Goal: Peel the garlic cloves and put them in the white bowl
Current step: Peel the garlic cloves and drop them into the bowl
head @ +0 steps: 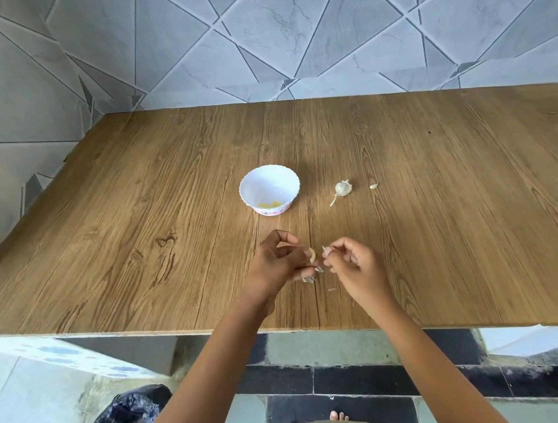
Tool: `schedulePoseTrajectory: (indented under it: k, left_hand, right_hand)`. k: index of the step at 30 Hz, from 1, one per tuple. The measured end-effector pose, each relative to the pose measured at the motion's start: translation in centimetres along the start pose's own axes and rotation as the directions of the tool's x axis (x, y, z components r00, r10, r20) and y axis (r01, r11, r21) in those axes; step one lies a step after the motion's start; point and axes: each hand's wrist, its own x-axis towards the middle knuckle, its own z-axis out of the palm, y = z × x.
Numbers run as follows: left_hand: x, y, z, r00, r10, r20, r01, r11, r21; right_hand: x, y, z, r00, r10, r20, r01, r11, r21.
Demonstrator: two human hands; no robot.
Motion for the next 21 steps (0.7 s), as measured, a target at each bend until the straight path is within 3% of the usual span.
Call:
schedulePoseTrajectory:
  k: [7, 15, 21]
  left_hand:
    - [0.3, -0.3, -0.6, 1.000, -0.006, 0.019, 0.006, 1.000, 0.019]
    - [0.1, -0.2, -0.8, 1.000, -0.004, 0.028, 0.002, 0.996, 0.092]
    - [0.2, -0.3, -1.0, 0.999, -0.037, 0.013, 0.037, 0.999, -0.008]
  right_hand:
    - [-0.1, 1.0, -0.1, 0.995, -0.100, -0.029, 0.094, 0.982, -0.164]
    - [-0.1, 1.0, 0.4, 0.992, -0.119, 0.034, 0.123, 0.976, -0.179]
    - [-0.1, 0.3, 0.5, 0.978, -0.203, 0.044, 0.206, 0.977, -0.058]
